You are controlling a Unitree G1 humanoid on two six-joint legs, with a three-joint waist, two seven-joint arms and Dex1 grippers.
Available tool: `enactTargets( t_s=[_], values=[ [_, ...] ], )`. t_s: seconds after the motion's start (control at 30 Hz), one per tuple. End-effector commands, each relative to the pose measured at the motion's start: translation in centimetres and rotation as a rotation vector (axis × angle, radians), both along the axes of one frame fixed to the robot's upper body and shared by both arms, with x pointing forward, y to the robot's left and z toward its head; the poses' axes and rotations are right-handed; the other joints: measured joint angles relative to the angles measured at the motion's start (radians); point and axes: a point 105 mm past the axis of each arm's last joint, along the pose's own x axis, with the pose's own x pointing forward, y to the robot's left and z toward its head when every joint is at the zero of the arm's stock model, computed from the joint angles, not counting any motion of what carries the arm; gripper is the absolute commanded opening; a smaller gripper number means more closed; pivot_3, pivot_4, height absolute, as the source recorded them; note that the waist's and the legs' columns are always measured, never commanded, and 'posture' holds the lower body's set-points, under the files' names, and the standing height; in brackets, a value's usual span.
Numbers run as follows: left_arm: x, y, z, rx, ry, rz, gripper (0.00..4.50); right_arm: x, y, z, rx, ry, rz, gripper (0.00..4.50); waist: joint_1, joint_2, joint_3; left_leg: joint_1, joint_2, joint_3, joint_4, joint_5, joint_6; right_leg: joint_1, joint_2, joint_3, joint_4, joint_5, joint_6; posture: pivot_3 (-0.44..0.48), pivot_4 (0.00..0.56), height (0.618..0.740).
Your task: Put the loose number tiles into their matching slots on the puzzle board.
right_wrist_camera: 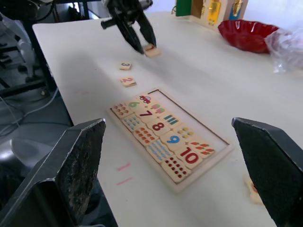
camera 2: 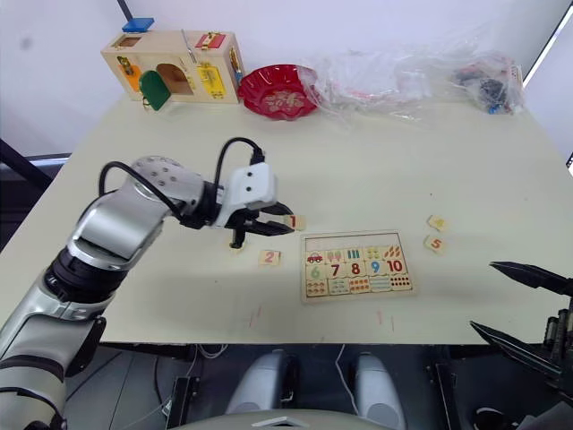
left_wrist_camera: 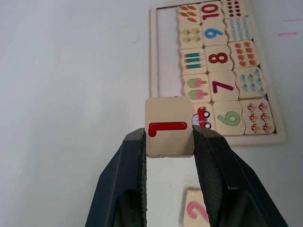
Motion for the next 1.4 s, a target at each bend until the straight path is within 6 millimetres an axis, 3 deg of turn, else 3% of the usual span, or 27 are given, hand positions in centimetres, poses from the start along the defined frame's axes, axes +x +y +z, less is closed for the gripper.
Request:
enactTargets(
  t_s=[0.03, 0.3, 0.47, 0.7, 1.4],
  values=[
    [-0.2, -1.4, 1.0, 0.018, -0.058, -0.037, 1.06, 0.0, -0.5, 0.9, -0.039, -0.032, 0.006, 4.50, 0.003, 0.000, 0.000, 0.000, 0.000, 0.000, 0.000, 0.000, 0.000, 0.000, 0.000, 0.000, 0.000, 0.000, 0.000, 0.000, 0.150, 0.740],
    [0.5, -2.1, -0.2, 0.107, -0.087, -0.024, 1.06, -0.1, 0.1, 0.9, -0.036, -0.025, 0.028, 4.50, 0.004, 0.000, 0.000, 0.000, -0.001, -0.003, 0.000, 0.000, 0.000, 0.000, 0.000, 0.000, 0.000, 0.000, 0.000, 0.000, 0.150, 0.740],
    [1.4, -2.6, -0.6, 0.127, -0.090, 0.006, 1.06, 0.0, -0.8, 0.4, -0.035, -0.009, 0.011, 4.50, 0.006, 0.000, 0.000, 0.000, -0.001, -0.003, 0.001, 0.000, 0.000, 0.000, 0.000, 0.000, 0.000, -0.001, -0.001, 0.000, 0.150, 0.740],
    [2.2, -2.7, -1.6, 0.167, -0.084, 0.042, 1.06, 0.1, -0.4, 0.5, -0.025, -0.015, 0.004, 4.50, 0.004, 0.000, 0.000, -0.001, -0.001, -0.004, 0.000, 0.000, 0.000, 0.000, 0.000, 0.000, 0.000, -0.001, -0.001, 0.000, 0.150, 0.740],
    [2.4, -3.1, -2.6, 0.186, -0.068, 0.042, 1.06, 0.2, 0.0, 0.2, -0.016, -0.034, -0.021, 4.50, 0.005, 0.000, 0.000, -0.001, -0.001, -0.005, 0.001, 0.000, 0.000, 0.000, 0.000, 0.000, 0.000, -0.001, -0.001, 0.000, 0.150, 0.740]
  ],
)
